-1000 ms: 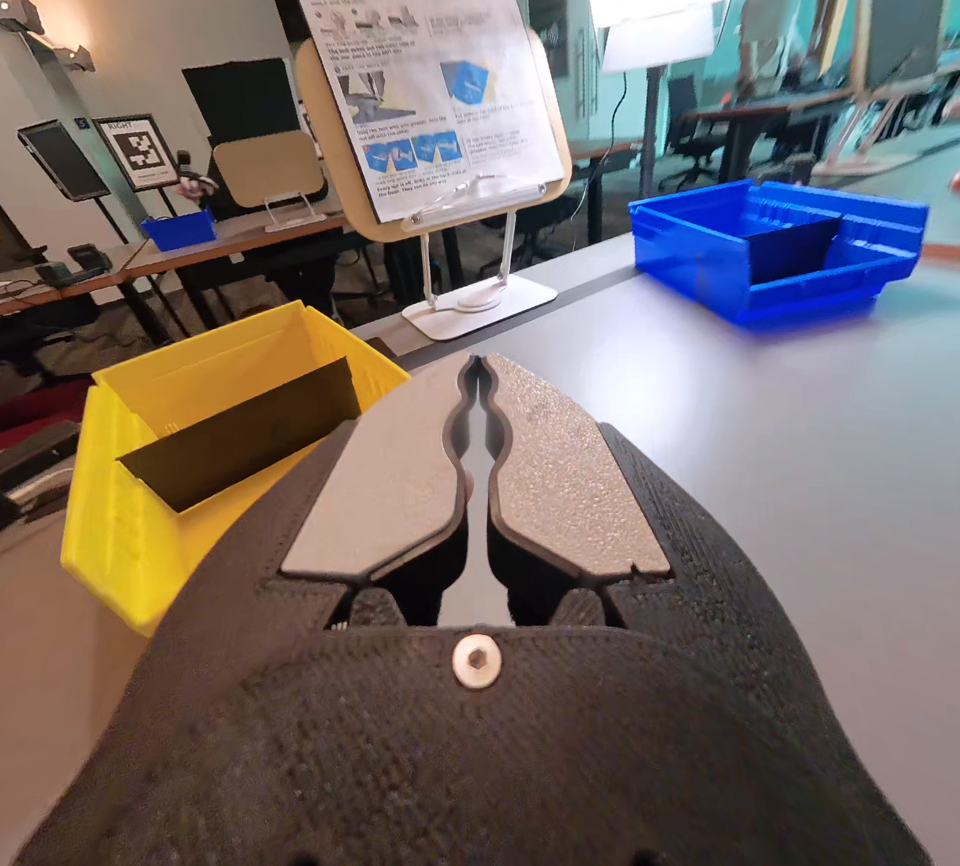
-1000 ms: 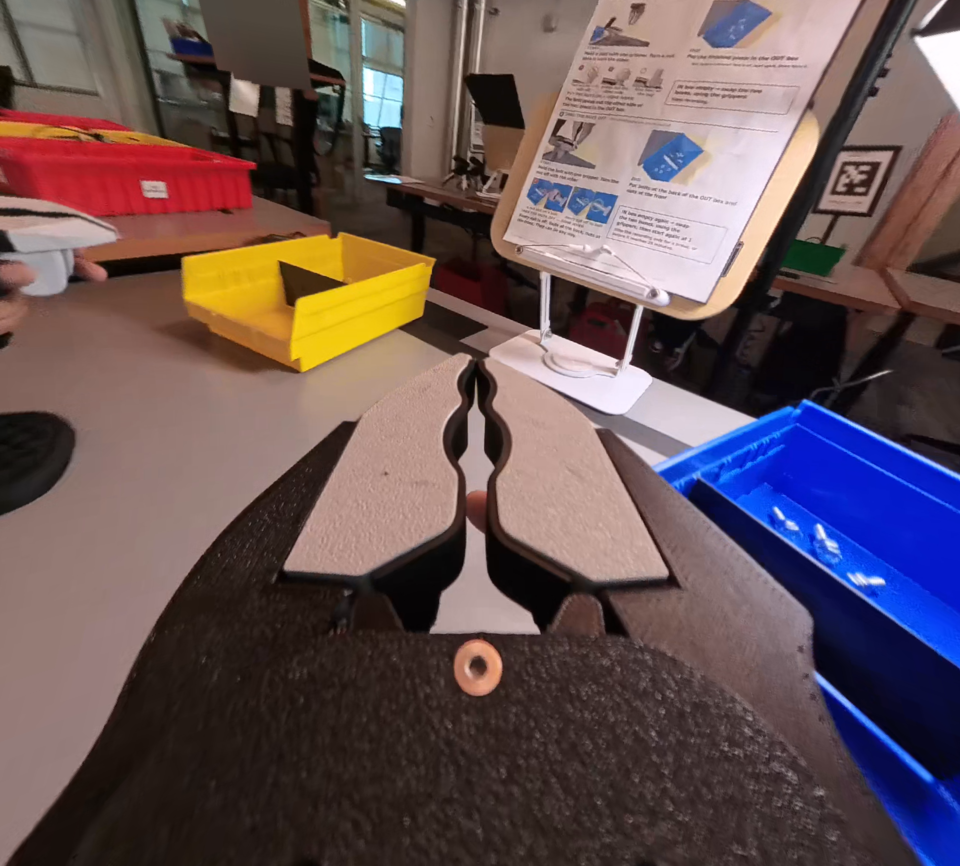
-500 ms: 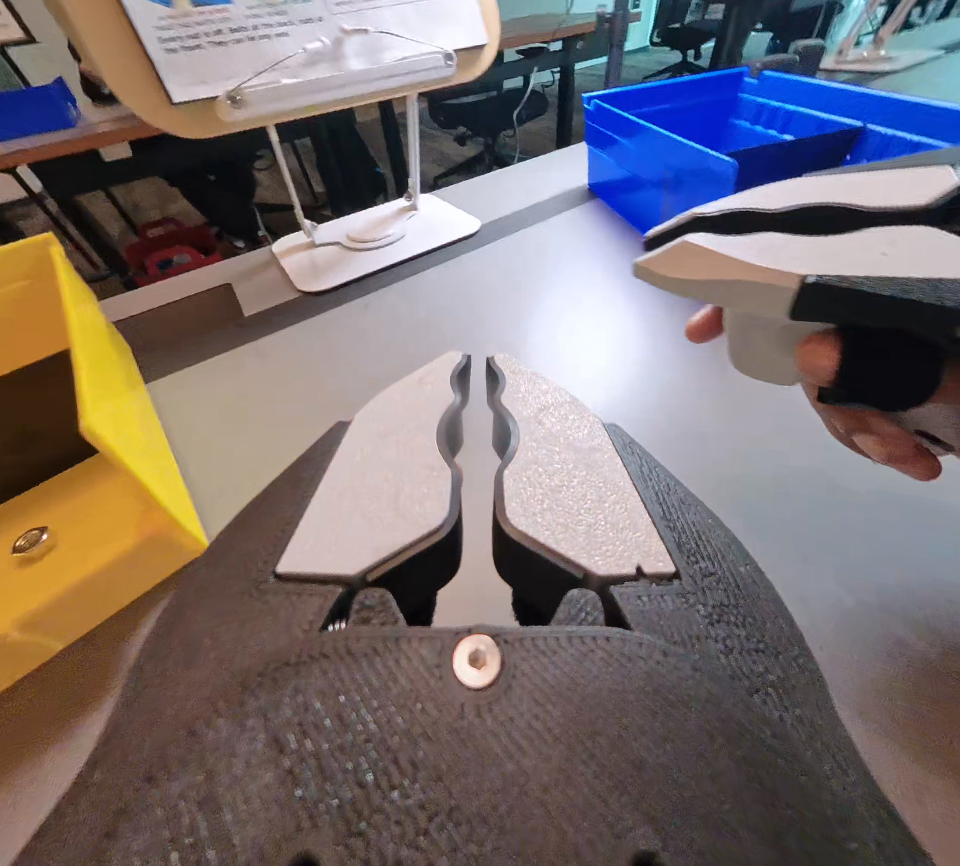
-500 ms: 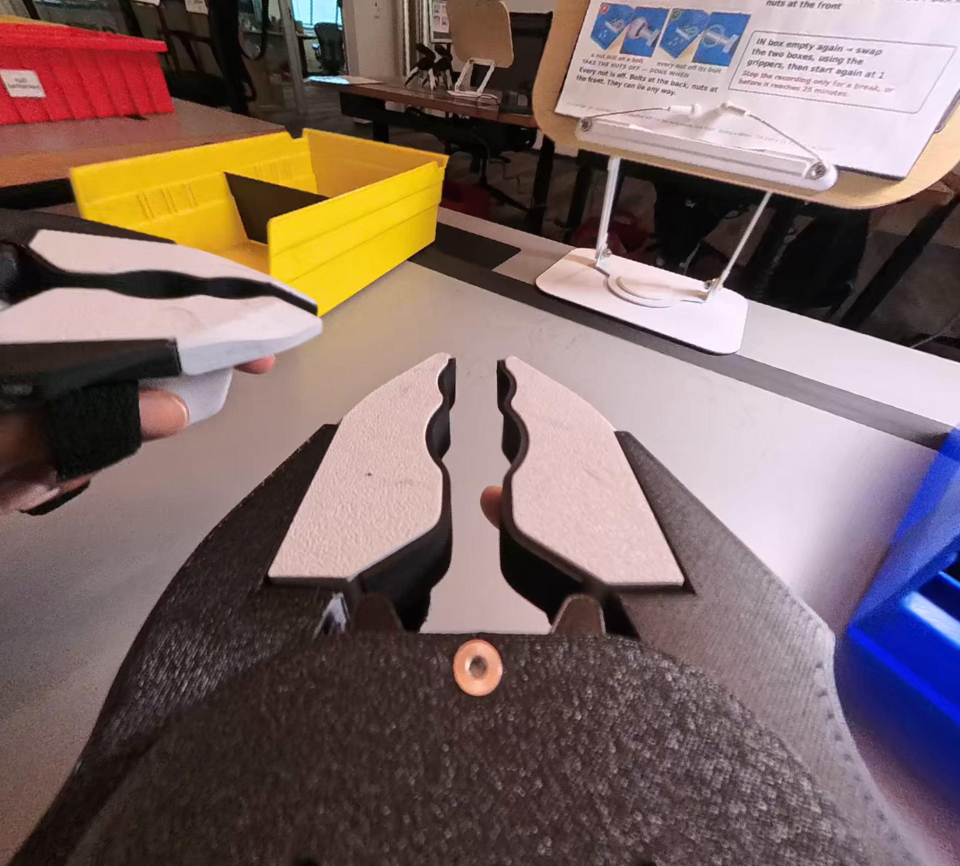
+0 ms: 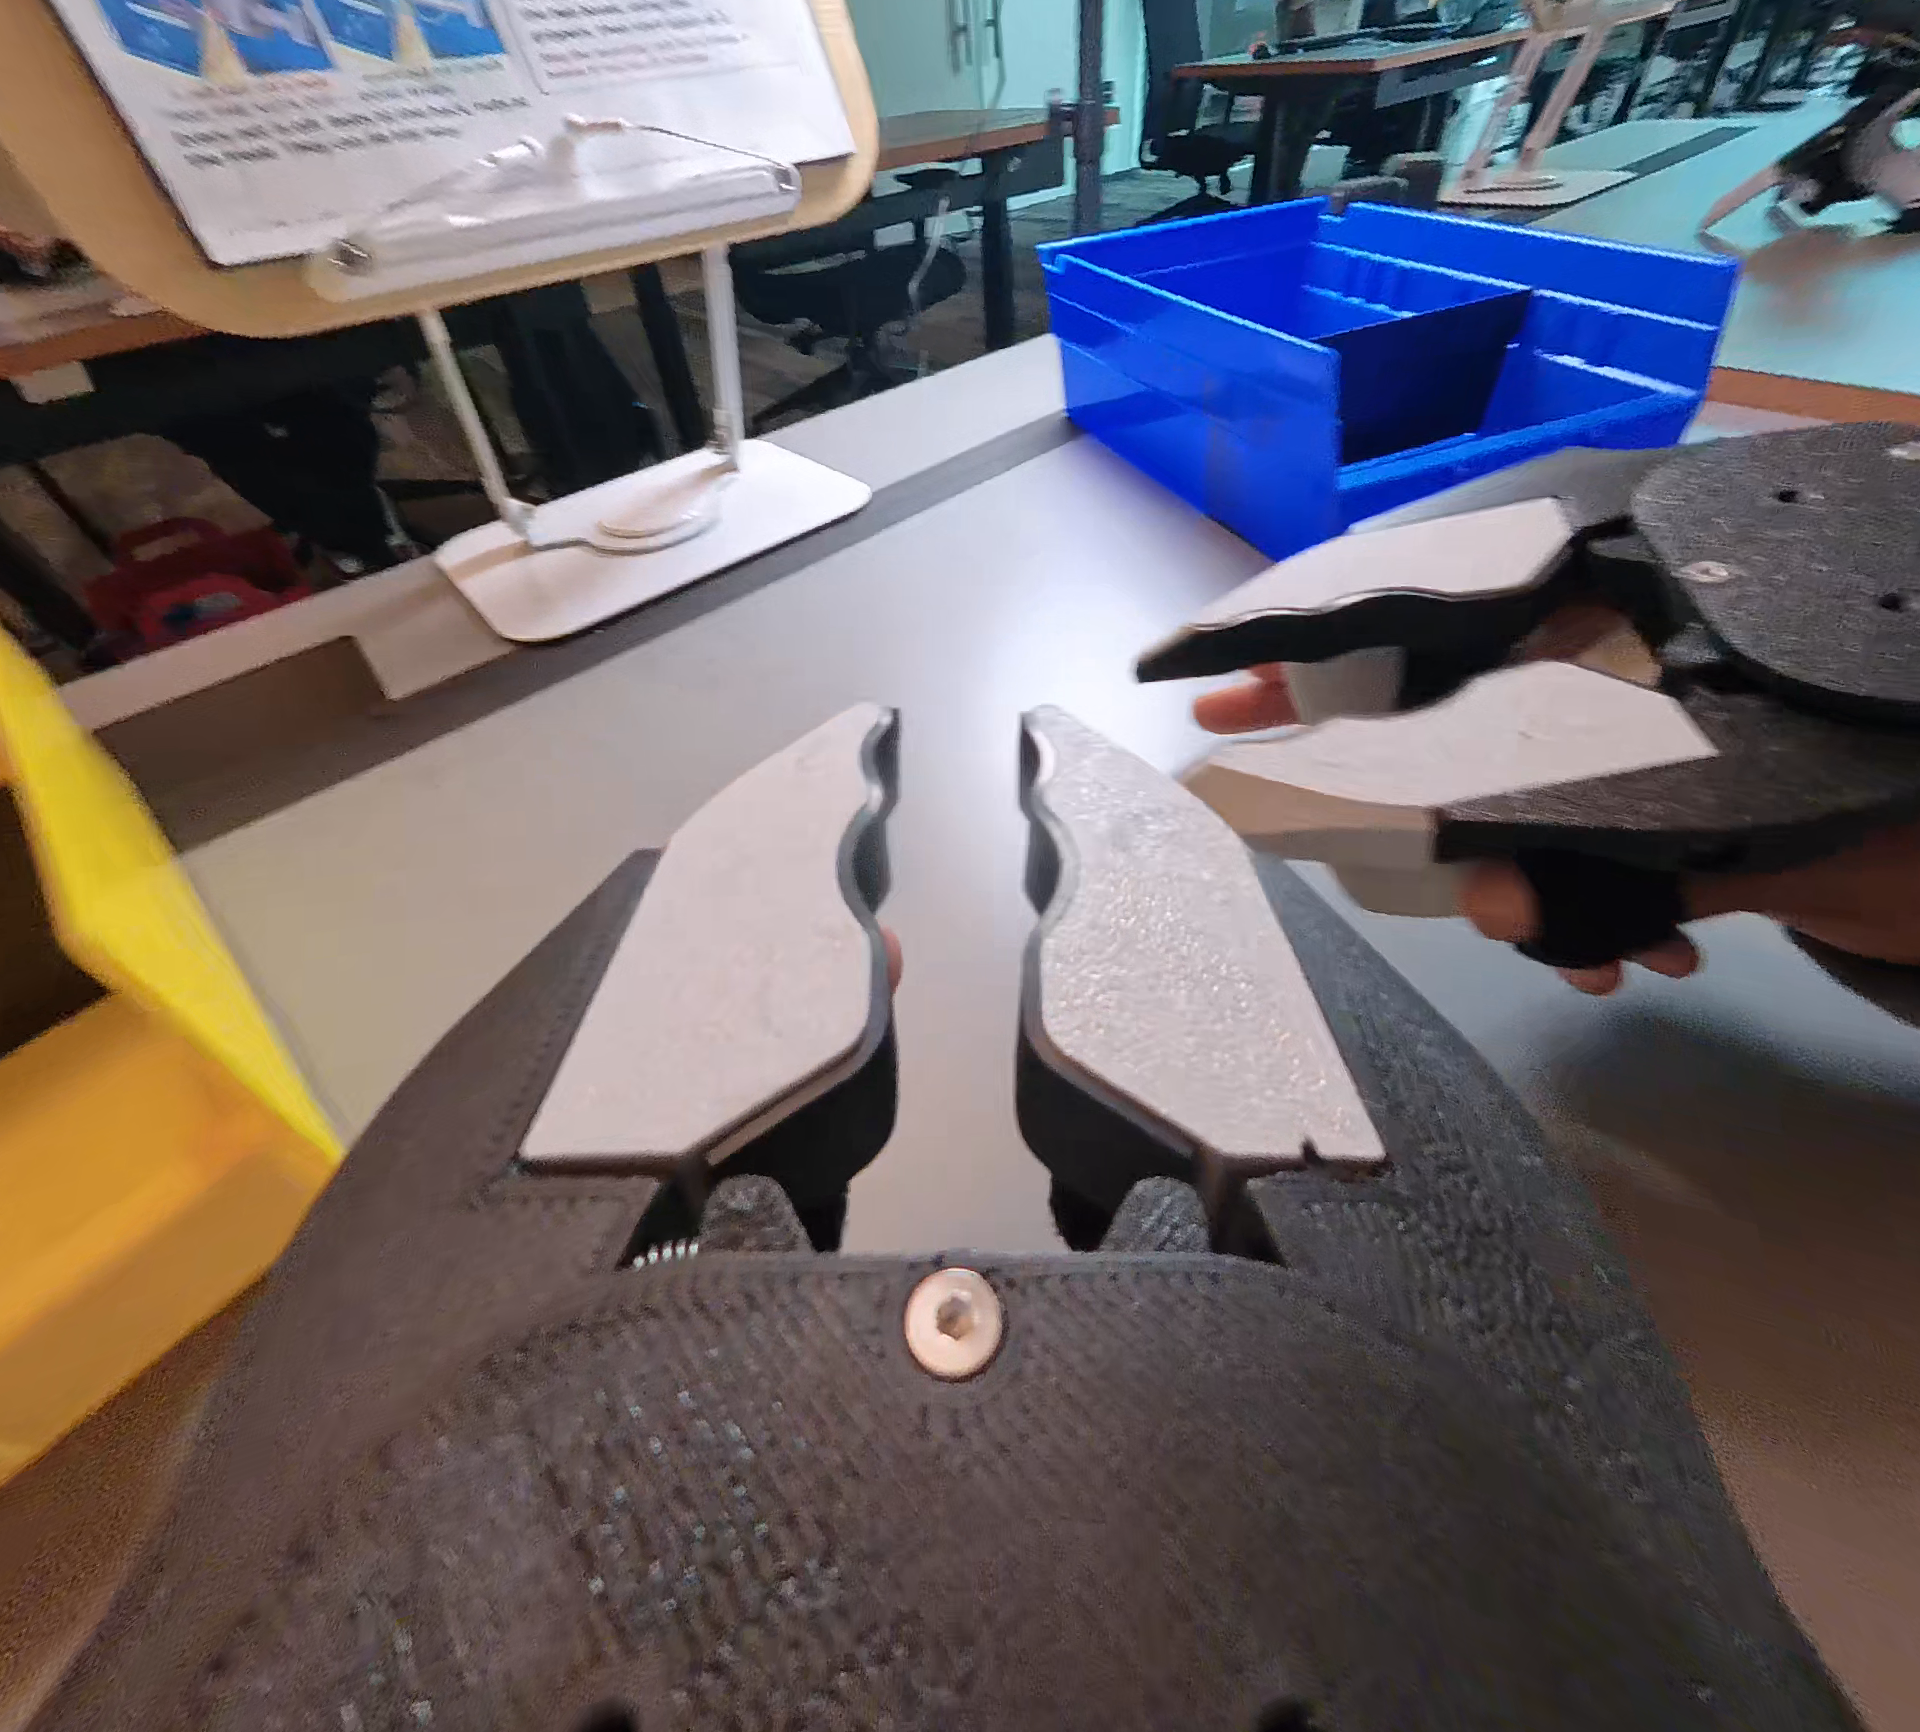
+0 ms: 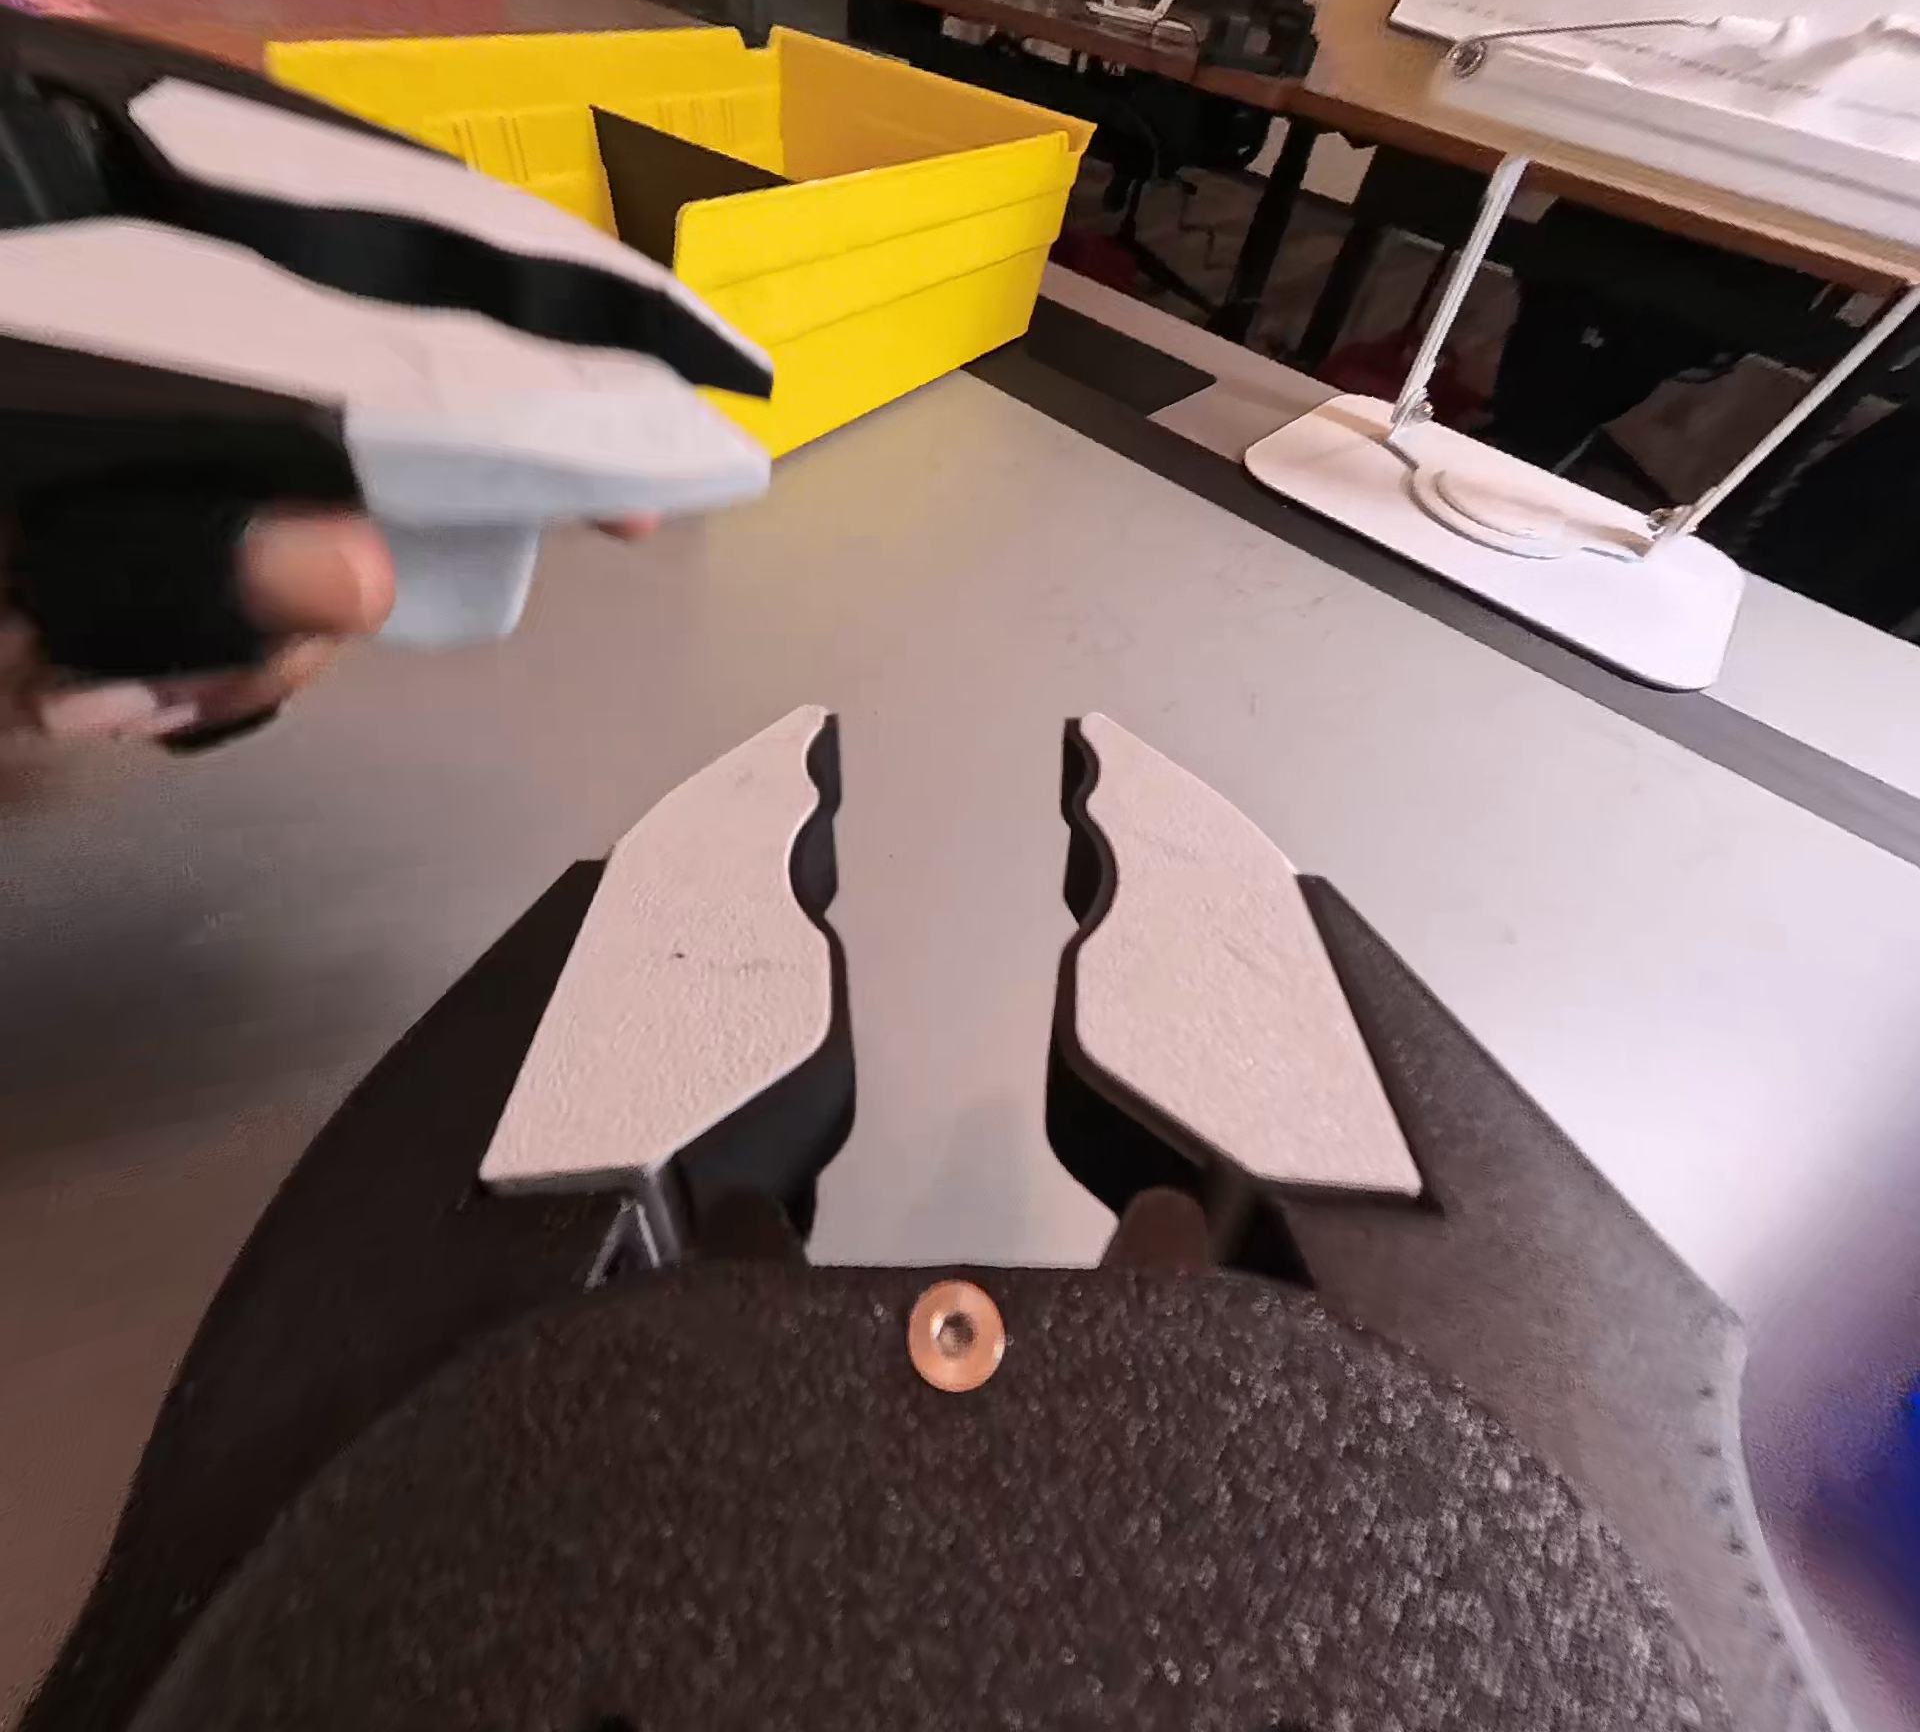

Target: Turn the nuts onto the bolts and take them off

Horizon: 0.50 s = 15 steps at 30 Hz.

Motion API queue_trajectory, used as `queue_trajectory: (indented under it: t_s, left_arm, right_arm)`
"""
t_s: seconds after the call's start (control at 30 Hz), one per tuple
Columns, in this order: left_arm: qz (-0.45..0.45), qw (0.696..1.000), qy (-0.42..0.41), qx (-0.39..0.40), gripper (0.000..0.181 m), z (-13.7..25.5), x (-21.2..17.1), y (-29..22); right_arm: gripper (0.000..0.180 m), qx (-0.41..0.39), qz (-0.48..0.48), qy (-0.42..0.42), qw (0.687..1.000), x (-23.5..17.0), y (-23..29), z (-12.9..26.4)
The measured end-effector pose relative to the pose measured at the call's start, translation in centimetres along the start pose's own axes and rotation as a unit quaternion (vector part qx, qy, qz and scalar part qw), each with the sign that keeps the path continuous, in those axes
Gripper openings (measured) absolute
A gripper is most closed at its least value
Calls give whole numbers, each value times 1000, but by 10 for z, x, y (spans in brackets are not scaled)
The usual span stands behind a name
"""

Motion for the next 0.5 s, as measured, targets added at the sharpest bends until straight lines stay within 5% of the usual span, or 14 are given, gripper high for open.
queue_trajectory:
  t_s: [0.1,0.23,0.4,0.5]
  left_arm:
    - [-32,999,-18,32,0,6,12,35]
    - [-70,993,15,95,1,8,36,115]
    - [-41,977,173,115,24,-18,65,249]
    - [-3,946,308,96,32,-45,50,315]
  right_arm:
    - [51,3,9,12,1000,-5,-3,-2]
    - [47,10,-7,17,1000,-9,-9,0]
    - [45,23,-31,13,999,-8,-12,4]
    - [42,27,-29,10,999,-7,-12,4]
Point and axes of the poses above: each gripper's, where its closed fingertips meet, z back along the fingers, x out of its top, y = z × x across the jaws, the point moved 5 cm from there along z, back along the fingers, and after that the axes turned 10 degrees about y, right-handed, at the moved point
